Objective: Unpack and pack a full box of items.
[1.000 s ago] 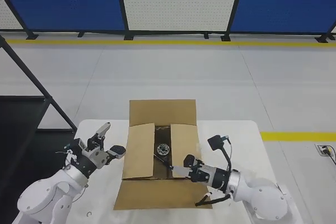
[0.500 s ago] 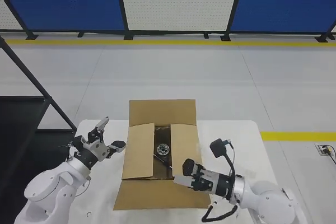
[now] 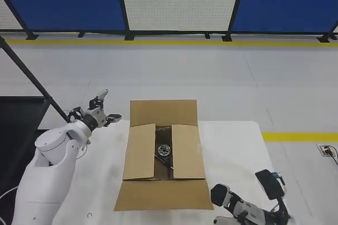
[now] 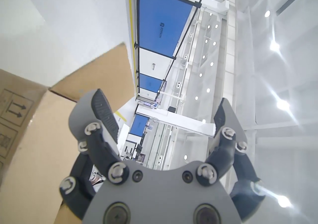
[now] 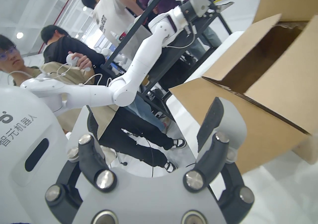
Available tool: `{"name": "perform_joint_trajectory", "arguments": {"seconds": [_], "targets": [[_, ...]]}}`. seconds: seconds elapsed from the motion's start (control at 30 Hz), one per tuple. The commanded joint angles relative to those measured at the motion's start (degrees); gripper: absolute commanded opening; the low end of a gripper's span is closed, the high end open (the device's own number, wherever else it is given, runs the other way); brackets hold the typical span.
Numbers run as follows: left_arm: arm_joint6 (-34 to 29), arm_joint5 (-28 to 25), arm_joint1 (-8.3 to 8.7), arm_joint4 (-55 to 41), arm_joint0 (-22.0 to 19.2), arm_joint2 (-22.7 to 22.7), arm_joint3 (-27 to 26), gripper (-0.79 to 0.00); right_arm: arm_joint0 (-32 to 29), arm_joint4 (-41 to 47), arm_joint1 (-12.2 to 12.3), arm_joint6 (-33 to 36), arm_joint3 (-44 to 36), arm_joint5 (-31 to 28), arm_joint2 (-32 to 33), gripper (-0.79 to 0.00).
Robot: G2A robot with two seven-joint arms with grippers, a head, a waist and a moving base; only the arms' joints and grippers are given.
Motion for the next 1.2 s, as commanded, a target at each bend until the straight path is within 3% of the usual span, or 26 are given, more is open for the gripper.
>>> {"name": "perform_joint_trajectory", "arguments": {"seconds": [0.0, 0.3, 0.5, 0.63, 0.7, 0.83, 1.0, 1.17], "targets": [[0.5, 0.0, -0.12, -0.3, -0.7, 0.2, 1.1, 0.000, 0.1, 0.4, 0.0, 0.3, 0.0, 0.0, 0.0, 0.000], [-0.5, 0.6, -0.25, -3.1, -0.4, -0.3, 2.4, 0.000, 0.1, 0.4, 0.0, 0.3, 0.0, 0.0, 0.0, 0.000], [-5.4, 5.8, -1.11, -17.6, -4.9, -2.7, 11.8, 0.000, 0.6, 0.7, 0.3, -1.7, 0.7, 0.5, -1.0, 0.000], [-11.4, 13.3, -1.03, -22.4, -8.9, -3.2, 18.5, 0.000, 1.0, 0.6, 0.6, -2.5, 1.8, 0.6, -1.2, 0.000], [-10.9, 14.4, -1.00, -21.7, -11.0, -2.8, 21.3, 0.000, 1.0, 0.9, 0.8, -2.9, 2.2, 0.5, -1.3, 0.000], [-3.8, 3.2, -1.13, -10.6, -11.7, 0.9, 19.7, 0.000, 0.8, 1.7, 1.1, -3.3, 3.0, 0.2, -1.0, 0.000], [4.8, -11.2, -1.46, 4.9, -8.3, 6.3, 13.7, 0.000, 1.0, 2.4, 1.6, -3.5, 3.7, -0.1, -1.1, 0.000], [8.6, -19.3, -1.12, 18.9, -6.4, 9.4, 11.9, 0.000, 1.5, 3.0, 2.0, -3.7, 4.1, 0.0, -1.3, 0.000]]}}
